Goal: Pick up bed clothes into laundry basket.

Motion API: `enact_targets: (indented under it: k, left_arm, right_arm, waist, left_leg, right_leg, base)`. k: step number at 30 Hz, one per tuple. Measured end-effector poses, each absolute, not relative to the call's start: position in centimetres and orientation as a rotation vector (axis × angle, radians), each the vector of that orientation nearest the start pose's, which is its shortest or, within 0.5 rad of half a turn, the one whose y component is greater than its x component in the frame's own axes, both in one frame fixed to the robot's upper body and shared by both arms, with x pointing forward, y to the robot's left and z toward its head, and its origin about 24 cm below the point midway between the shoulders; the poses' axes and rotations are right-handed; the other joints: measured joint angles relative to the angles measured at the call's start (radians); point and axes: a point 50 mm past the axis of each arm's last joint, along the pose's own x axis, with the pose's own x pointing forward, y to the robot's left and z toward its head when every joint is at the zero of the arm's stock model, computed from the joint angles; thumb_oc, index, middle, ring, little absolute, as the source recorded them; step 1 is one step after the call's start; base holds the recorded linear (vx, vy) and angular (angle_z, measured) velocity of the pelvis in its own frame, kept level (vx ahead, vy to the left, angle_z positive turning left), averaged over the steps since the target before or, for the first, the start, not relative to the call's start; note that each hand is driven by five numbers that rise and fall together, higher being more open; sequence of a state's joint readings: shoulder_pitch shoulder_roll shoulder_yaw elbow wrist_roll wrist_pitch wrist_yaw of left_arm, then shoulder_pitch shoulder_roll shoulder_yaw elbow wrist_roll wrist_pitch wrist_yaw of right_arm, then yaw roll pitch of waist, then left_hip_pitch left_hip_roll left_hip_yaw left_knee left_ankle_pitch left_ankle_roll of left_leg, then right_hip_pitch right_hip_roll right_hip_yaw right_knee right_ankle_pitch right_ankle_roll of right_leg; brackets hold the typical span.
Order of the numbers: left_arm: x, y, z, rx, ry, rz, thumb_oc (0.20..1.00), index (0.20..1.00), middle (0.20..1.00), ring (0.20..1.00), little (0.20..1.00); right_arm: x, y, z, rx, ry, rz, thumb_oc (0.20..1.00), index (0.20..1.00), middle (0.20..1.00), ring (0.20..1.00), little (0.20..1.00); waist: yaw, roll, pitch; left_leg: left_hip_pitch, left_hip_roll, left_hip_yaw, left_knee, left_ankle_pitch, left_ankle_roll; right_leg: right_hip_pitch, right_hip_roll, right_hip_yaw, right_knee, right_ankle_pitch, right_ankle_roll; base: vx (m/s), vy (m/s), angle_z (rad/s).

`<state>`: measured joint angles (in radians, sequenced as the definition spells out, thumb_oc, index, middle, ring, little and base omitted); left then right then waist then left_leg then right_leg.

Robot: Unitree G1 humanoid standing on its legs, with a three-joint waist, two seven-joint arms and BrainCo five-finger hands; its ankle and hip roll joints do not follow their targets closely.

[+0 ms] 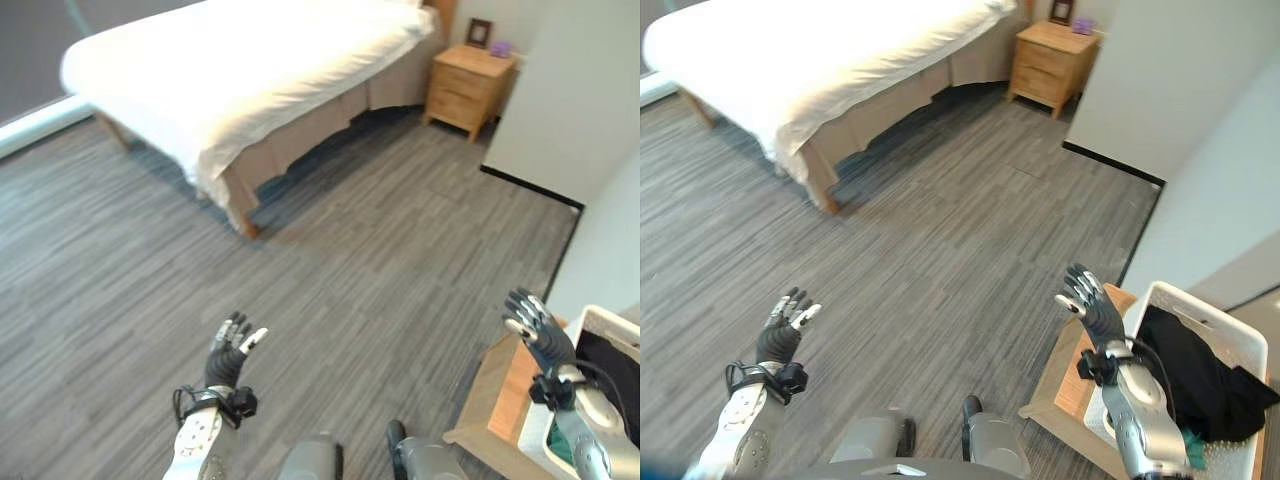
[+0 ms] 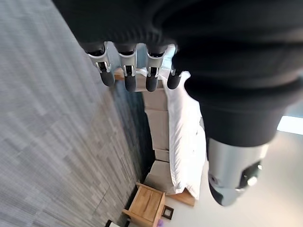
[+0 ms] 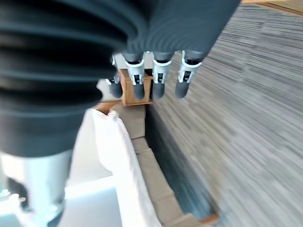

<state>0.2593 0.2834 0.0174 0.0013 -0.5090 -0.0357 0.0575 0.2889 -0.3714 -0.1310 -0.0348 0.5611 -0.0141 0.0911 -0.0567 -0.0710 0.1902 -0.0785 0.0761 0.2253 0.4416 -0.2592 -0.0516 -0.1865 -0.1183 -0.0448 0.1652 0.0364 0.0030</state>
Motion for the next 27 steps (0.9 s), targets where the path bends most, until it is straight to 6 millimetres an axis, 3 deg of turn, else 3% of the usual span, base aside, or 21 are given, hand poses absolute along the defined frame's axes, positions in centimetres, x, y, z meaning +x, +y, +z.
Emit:
enact_targets:
  k: [1, 2, 3, 4, 5, 7, 8, 9, 11, 12, 13, 14, 15, 16, 17, 19, 22, 27]
  left_arm:
    - [20.2, 21.8, 0.1, -0.221, 0.208, 0.136, 1.0, 1.0, 1.0, 1.0, 1.0]
    - [21.2, 20.8, 0.9, -0.237, 0.167, 0.096, 1.0, 1.0, 1.0, 1.0, 1.0]
    - [22.1, 20.3, 1.6, -0.24, 0.131, 0.065, 1.0, 1.0, 1.0, 1.0, 1.0]
    - [22.7, 19.3, 1.7, -0.236, 0.137, 0.015, 1.0, 1.0, 1.0, 1.0, 1.0]
    - [22.7, 19.2, 1.8, -0.228, 0.133, 0.006, 1.0, 1.0, 1.0, 1.0, 1.0]
    - [22.3, 19.9, 1.6, -0.21, 0.147, 0.022, 1.0, 1.0, 1.0, 1.0, 1.0]
    - [21.8, 20.5, 1.3, -0.191, 0.164, 0.037, 1.0, 1.0, 1.0, 1.0, 1.0]
    - [21.3, 21.3, 1.0, -0.169, 0.181, 0.06, 1.0, 1.0, 1.0, 1.0, 1.0]
    - [20.7, 22.9, 0.7, -0.146, 0.198, 0.114, 1.0, 1.0, 1.0, 1.0, 1.0]
    - [20.6, 23.1, 0.7, -0.136, 0.203, 0.118, 1.0, 1.0, 1.0, 1.0, 1.0]
    - [20.2, 24.0, 0.4, -0.122, 0.218, 0.161, 1.0, 1.0, 1.0, 1.0, 1.0]
    - [20.1, 24.3, 0.2, -0.118, 0.225, 0.182, 1.0, 1.0, 1.0, 1.0, 1.0]
    - [19.6, 24.4, -0.1, -0.119, 0.239, 0.195, 1.0, 1.0, 1.0, 1.0, 1.0]
    - [18.9, 24.2, -0.8, -0.157, 0.253, 0.23, 1.0, 1.0, 1.0, 1.0, 1.0]
    - [18.2, 23.1, -1.6, -0.245, 0.258, 0.283, 1.0, 1.0, 1.0, 1.0, 1.0]
    - [17.4, 22.4, -1.9, -0.255, 0.279, 0.278, 1.0, 1.0, 1.0, 1.0, 1.0]
    - [17.6, 22.2, -1.8, -0.259, 0.274, 0.281, 1.0, 1.0, 1.0, 1.0, 1.0]
    - [17.7, 22.3, -1.7, -0.258, 0.27, 0.283, 1.0, 1.0, 1.0, 1.0, 1.0]
  right_arm:
    - [17.5, -26.7, 1.5, 0.186, 0.165, -0.186, 1.0, 1.0, 1.0, 1.0, 1.0]
    - [16.8, -27.7, 1.6, 0.167, 0.17, -0.226, 1.0, 1.0, 1.0, 1.0, 1.0]
    - [16.7, -28.1, 1.7, 0.168, 0.164, -0.244, 1.0, 1.0, 1.0, 1.0, 1.0]
    - [16.2, -27.8, 1.6, 0.184, 0.159, -0.268, 1.0, 1.0, 1.0, 1.0, 1.0]
    - [16.3, -27.6, 1.5, 0.186, 0.167, -0.257, 1.0, 1.0, 1.0, 1.0, 1.0]
    - [17.3, -26.4, 1.5, 0.191, 0.16, -0.193, 1.0, 1.0, 1.0, 1.0, 1.0]
    - [17.5, -25.7, 1.4, 0.19, 0.17, -0.155, 1.0, 1.0, 1.0, 1.0, 1.0]
    - [17.8, -25.0, 1.2, 0.196, 0.176, -0.122, 1.0, 1.0, 1.0, 1.0, 1.0]
    - [18.1, -24.2, 0.9, 0.217, 0.185, -0.095, 1.0, 1.0, 1.0, 1.0, 1.0]
    - [18.1, -24.2, 0.8, 0.219, 0.19, -0.094, 1.0, 1.0, 1.0, 1.0, 1.0]
    - [18.8, -23.8, 0.7, 0.224, 0.189, -0.08, 1.0, 1.0, 1.0, 1.0, 1.0]
    - [18.7, -23.5, 0.4, 0.228, 0.205, -0.072, 1.0, 1.0, 1.0, 1.0, 1.0]
    - [18.5, -23.5, 0.2, 0.23, 0.216, -0.073, 1.0, 1.0, 1.0, 1.0, 1.0]
    - [18.6, -23.6, 0.0, 0.231, 0.225, -0.077, 1.0, 1.0, 1.0, 1.0, 1.0]
    - [18.5, -23.9, -0.5, 0.23, 0.257, -0.094, 1.0, 1.0, 1.0, 1.0, 1.0]
    - [18.7, -23.6, -0.4, 0.231, 0.253, -0.08, 1.0, 1.0, 1.0, 1.0, 1.0]
    - [19.2, -23.6, 0.0, 0.221, 0.238, -0.076, 1.0, 1.0, 1.0, 1.0, 1.0]
    - [18.7, -23.8, -0.3, 0.21, 0.259, -0.081, 1.0, 1.0, 1.0, 1.0, 1.0]
  waist:
    - [-0.062, 0.021, -0.002]
    - [-0.08, 0.048, -0.013]
    - [-0.078, 0.056, -0.003]
    - [-0.097, 0.08, -0.033]
    - [-0.09, 0.08, -0.035]
    - [-0.073, 0.099, -0.032]
    - [-0.077, 0.1, -0.033]
    - [-0.071, 0.104, -0.028]
    - [-0.083, 0.081, -0.024]
    - [-0.084, 0.075, -0.025]
    - [-0.058, 0.059, -0.029]
    - [-0.063, 0.047, -0.03]
    - [-0.064, 0.033, -0.035]
    - [-0.044, 0.039, -0.037]
    - [-0.02, 0.066, -0.054]
    - [0.013, 0.062, -0.07]
    - [0.031, 0.055, -0.081]
    - [0.027, 0.063, -0.088]
  left_leg:
    - [0.043, 0.059, 0.127, -0.057, -0.008, -0.013]
    - [0.101, 0.07, 0.143, -0.174, 0.011, 0.001]
    - [0.13, 0.044, 0.176, -0.292, 0.065, -0.022]
    - [0.106, -0.024, 0.137, -0.347, 0.121, 0.017]
    - [0.111, -0.053, 0.114, -0.372, 0.14, 0.032]
    - [0.102, -0.084, 0.08, -0.376, 0.151, 0.07]
    - [0.112, -0.087, 0.078, -0.384, 0.156, 0.078]
    - [0.123, -0.09, 0.059, -0.403, 0.166, 0.093]
    - [0.118, -0.089, 0.043, -0.42, 0.179, 0.105]
    - [0.117, -0.094, 0.039, -0.434, 0.188, 0.105]
    - [0.121, -0.102, 0.033, -0.461, 0.201, 0.101]
    - [0.123, -0.118, 0.022, -0.47, 0.213, 0.107]
    - [0.145, -0.142, -0.011, -0.476, 0.213, 0.106]
    - [0.163, -0.139, -0.017, -0.478, 0.21, 0.102]
    - [0.171, -0.109, -0.034, -0.478, 0.198, 0.087]
    - [0.206, -0.069, -0.081, -0.505, 0.21, 0.052]
    - [0.208, -0.038, -0.106, -0.509, 0.22, 0.038]
    - [0.213, -0.015, -0.128, -0.531, 0.231, 0.019]
  right_leg:
    - [0.029, -0.046, -0.109, -0.024, 0.001, 0.018]
    - [0.009, -0.056, -0.135, -0.01, -0.009, 0.046]
    - [0.01, -0.101, -0.138, 0.01, -0.014, 0.075]
    - [0.049, -0.157, -0.168, -0.064, 0.028, 0.084]
    - [0.045, -0.184, -0.166, -0.048, 0.064, 0.097]
    - [-0.019, -0.228, -0.13, 0.075, 0.127, 0.142]
    - [-0.053, -0.236, -0.094, 0.144, 0.122, 0.156]
    - [-0.091, -0.203, -0.036, 0.221, 0.085, 0.166]
    - [-0.131, -0.103, 0.117, 0.289, 0.016, 0.177]
    - [-0.14, -0.083, 0.114, 0.275, 0.006, 0.172]
    - [-0.119, -0.017, 0.15, 0.09, -0.02, 0.181]
    - [-0.078, -0.004, 0.139, -0.048, -0.01, 0.168]
    - [-0.034, -0.013, 0.104, -0.064, 0.004, 0.143]
    - [0.001, -0.008, 0.107, -0.064, 0.027, 0.115]
    - [0.026, 0.008, 0.094, -0.052, 0.03, 0.11]
    - [0.13, 0.041, 0.067, -0.167, 0.053, 0.091]
    - [0.167, 0.081, 0.046, -0.238, 0.088, 0.053]
    - [0.174, 0.102, 0.037, -0.257, 0.093, 0.046]
  base:
    - [-0.06, 0.128, 2.53]
    - [-0.08, 0.208, 2.65]
    - [-0.08, 0.257, 2.56]
    - [-0.06, 0.249, 2.02]
    - [-0.03, 0.241, 1.7]
    - [-0.03, 0.107, 0.56]
    - [-0.07, 0.011, 0.38]
    - [-0.05, 0.01, 0.27]
    - [0.05, -0.023, 0.41]
    - [0.04, -0.035, 0.26]
    - [0.01, -0.035, 0.22]
    - [0.07, -0.111, 0.54]
    - [0.11, -0.18, 0.7]
    - [0.1, -0.203, 0.59]
    - [0.08, -0.177, 0.47]
    - [0.03, -0.135, 0.44]
    - [0.0, -0.058, 0.11]
    - [0.0, 0.0, 0.0]
